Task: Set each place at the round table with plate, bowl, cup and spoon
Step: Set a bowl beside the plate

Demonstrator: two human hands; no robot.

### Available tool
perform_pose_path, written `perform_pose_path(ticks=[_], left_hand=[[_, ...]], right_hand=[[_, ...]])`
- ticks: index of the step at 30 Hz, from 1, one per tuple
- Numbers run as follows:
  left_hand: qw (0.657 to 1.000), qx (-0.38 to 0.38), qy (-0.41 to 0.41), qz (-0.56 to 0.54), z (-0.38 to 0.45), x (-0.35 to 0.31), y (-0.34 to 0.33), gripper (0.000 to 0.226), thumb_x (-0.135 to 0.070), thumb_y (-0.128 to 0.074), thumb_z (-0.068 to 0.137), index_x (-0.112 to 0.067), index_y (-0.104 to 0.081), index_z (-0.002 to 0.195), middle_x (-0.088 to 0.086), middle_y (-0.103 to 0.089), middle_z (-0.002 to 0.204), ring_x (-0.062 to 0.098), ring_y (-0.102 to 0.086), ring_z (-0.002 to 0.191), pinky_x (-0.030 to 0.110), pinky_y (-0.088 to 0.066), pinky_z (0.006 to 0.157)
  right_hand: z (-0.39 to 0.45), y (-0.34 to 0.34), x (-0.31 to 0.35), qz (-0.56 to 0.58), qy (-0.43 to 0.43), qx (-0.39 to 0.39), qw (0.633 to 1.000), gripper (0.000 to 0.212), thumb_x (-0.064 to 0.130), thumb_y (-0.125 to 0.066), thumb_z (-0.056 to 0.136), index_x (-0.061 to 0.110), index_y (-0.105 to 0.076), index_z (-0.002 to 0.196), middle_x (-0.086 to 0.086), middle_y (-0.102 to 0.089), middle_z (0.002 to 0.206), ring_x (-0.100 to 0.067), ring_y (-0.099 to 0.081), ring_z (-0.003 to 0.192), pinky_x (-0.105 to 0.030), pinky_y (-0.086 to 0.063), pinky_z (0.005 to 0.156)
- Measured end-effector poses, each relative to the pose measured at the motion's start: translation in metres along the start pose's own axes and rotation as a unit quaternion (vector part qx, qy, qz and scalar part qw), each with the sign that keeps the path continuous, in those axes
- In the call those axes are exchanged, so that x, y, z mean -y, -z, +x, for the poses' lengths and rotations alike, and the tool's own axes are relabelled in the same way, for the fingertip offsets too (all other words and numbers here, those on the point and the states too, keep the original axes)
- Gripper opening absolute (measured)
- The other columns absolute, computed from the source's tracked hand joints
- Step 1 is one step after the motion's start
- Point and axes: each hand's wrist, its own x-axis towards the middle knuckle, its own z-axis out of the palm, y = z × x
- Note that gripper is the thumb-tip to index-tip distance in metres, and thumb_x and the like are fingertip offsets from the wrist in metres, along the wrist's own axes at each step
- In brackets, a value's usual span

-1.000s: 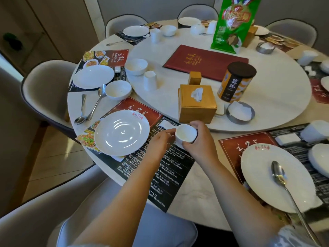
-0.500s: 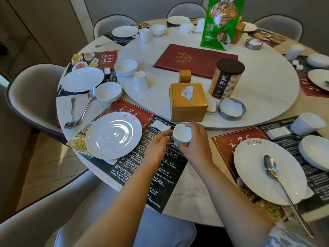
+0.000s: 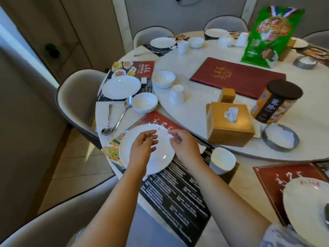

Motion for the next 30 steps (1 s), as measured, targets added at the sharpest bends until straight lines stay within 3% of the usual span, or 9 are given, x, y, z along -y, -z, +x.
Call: perform_pose_path(ticks=[3,5,8,10,14,17,21,27,30], left_hand=[[0.998,-0.051,0.014,-0.021,0.044,-0.007,0.009,0.024,-0.009,-0.049,0.094,-0.016,-0.062,0.114,0.006,-0.064,0.118,0.02,-0.062,0.105,0.035,-0.053,0.088],[0.997,-0.074,0.016,-0.025,0.076,-0.011,0.013,0.03,-0.011,-0.054,0.09,-0.017,-0.059,0.119,0.004,-0.059,0.124,0.019,-0.059,0.108,0.037,-0.051,0.093],[0.995,-0.097,0.016,-0.011,0.121,-0.016,0.017,0.053,-0.019,-0.054,0.079,-0.022,-0.051,0.132,0.003,-0.053,0.134,0.026,-0.058,0.116,0.046,-0.048,0.1],[0.993,-0.115,0.023,-0.005,0.146,-0.017,0.017,0.056,-0.018,-0.051,0.081,-0.022,-0.047,0.136,0.003,-0.05,0.137,0.028,-0.055,0.118,0.048,-0.047,0.102],[0.989,-0.146,0.028,0.022,0.18,-0.016,0.015,0.045,-0.02,-0.052,0.089,-0.02,-0.049,0.134,0.005,-0.056,0.13,0.025,-0.054,0.119,0.047,-0.047,0.101],[0.99,-0.137,0.028,0.013,0.195,-0.012,0.013,0.023,-0.015,-0.052,0.091,-0.021,-0.056,0.112,0.003,-0.064,0.112,0.024,-0.061,0.108,0.044,-0.052,0.095],[0.99,-0.139,0.032,-0.02,0.203,-0.01,0.014,0.033,-0.002,-0.055,0.081,-0.027,-0.059,0.104,0.003,-0.065,0.111,0.024,-0.066,0.1,0.037,-0.058,0.083],[0.985,-0.142,0.016,-0.093,0.17,-0.02,0.019,0.035,0.001,-0.057,0.082,-0.012,-0.058,0.115,0.007,-0.063,0.113,0.023,-0.066,0.101,0.023,-0.059,0.065],[0.984,-0.12,0.01,-0.134,0.138,-0.022,0.018,0.033,-0.001,-0.057,0.084,-0.012,-0.056,0.115,0.01,-0.061,0.116,0.026,-0.067,0.101,0.024,-0.058,0.06]], right_hand=[[0.049,-0.018,0.012,0.026,-0.034,0.007,0.999,0.032,0.016,-0.054,0.09,0.018,-0.06,0.122,0.0,-0.064,0.12,-0.015,-0.061,0.107,-0.034,-0.049,0.094],[0.082,-0.029,0.022,0.037,-0.039,-0.001,0.999,0.029,0.014,-0.053,0.088,0.016,-0.06,0.117,-0.006,-0.065,0.111,-0.022,-0.062,0.1,-0.041,-0.052,0.089],[0.13,-0.047,0.028,0.017,-0.032,-0.014,0.999,0.027,0.014,-0.054,0.088,0.009,-0.059,0.114,-0.005,-0.059,0.105,-0.021,-0.059,0.096,-0.029,-0.049,0.077],[0.157,-0.062,0.026,-0.02,-0.024,-0.012,0.999,0.039,0.02,-0.057,0.087,0.01,-0.053,0.125,-0.007,-0.056,0.121,-0.023,-0.057,0.109,-0.027,-0.044,0.079],[0.184,-0.079,0.025,-0.07,-0.043,-0.01,0.997,0.057,0.023,-0.054,0.092,0.013,-0.033,0.145,-0.005,-0.036,0.145,-0.027,-0.048,0.124,-0.035,-0.042,0.094],[0.193,-0.087,0.021,-0.063,-0.051,-0.03,0.996,0.054,0.016,-0.051,0.094,0.011,-0.034,0.144,-0.006,-0.034,0.145,-0.028,-0.048,0.124,-0.034,-0.041,0.094],[0.195,-0.09,0.02,-0.027,-0.059,-0.045,0.997,0.055,0.007,-0.05,0.09,0.01,-0.035,0.143,-0.005,-0.036,0.143,-0.026,-0.048,0.124,-0.024,-0.035,0.084],[0.169,-0.08,0.029,0.002,-0.043,-0.076,0.996,0.058,0.008,-0.054,0.087,0.014,-0.038,0.142,-0.001,-0.038,0.142,-0.022,-0.048,0.124,-0.021,-0.035,0.085],[0.139,-0.07,0.029,0.038,-0.044,-0.1,0.993,0.059,0.009,-0.058,0.083,0.016,-0.043,0.14,-0.001,-0.042,0.138,-0.021,-0.05,0.121,-0.027,-0.043,0.092]])
